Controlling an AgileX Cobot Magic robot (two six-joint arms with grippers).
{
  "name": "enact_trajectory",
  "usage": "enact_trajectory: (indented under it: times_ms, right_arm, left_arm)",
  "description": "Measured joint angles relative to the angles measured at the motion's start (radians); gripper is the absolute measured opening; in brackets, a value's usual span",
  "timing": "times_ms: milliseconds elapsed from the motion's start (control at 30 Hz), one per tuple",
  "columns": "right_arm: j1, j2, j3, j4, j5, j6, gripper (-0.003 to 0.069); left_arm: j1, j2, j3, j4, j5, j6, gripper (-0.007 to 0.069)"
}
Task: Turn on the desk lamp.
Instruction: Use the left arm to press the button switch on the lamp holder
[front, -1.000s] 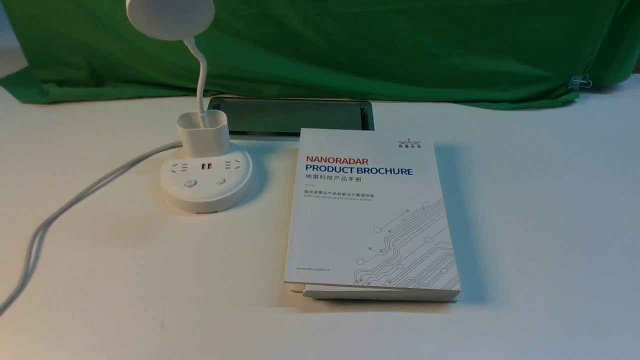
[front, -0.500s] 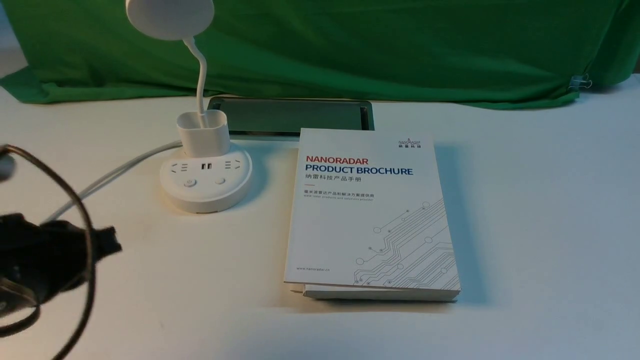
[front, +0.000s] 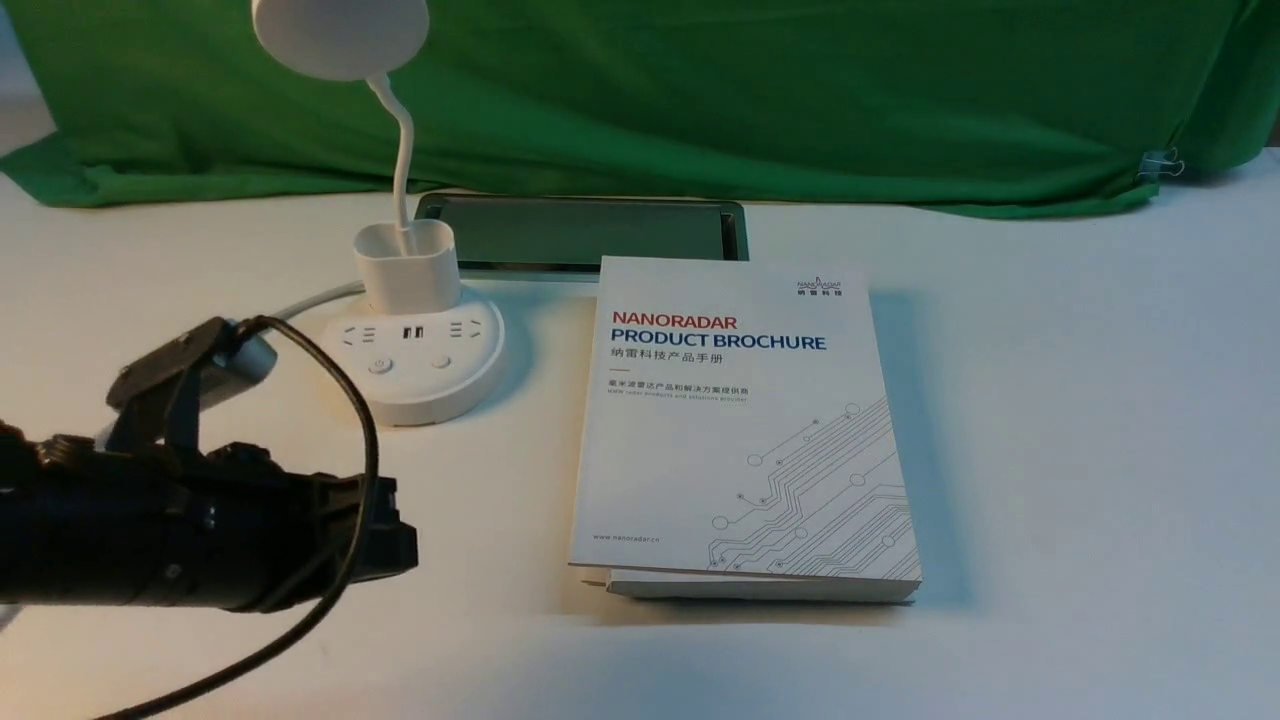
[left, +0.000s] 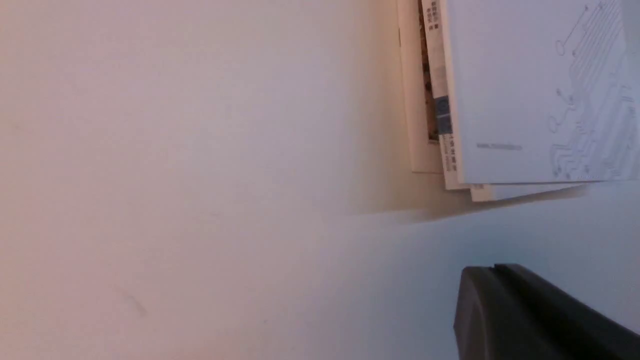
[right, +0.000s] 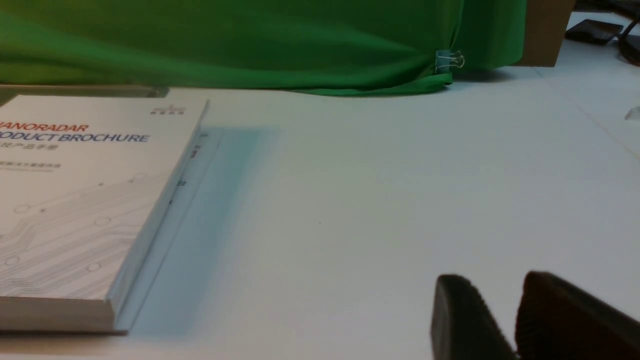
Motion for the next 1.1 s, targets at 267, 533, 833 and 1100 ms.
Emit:
enact_trajectory:
  times_ms: [267,533,833,1100]
  right_arm:
    - [0.000,0.000,0.000,0.000,0.000,0.000,0.0241]
    - [0.000,0.000,0.000,0.000,0.001,0.000,0.0241]
    - [0.000,0.000,0.000,0.000,0.001,0.000,0.0241]
    - [0.000,0.000,0.000,0.000,0.001,0.000,0.0241]
  left_arm:
    - [-0.014,0.154,-0.244,0.331,0.008,-0.261,0.0021]
    - [-0.101,0.418,-0.593,0.800,-0.054,-0.590,0.0021]
    - [-0.111,0.611,-0.716,0.937,-0.095,-0.662,0.0021]
    - [-0.117,0.669,-0.719,0.917,-0.159,-0.673,0.0021]
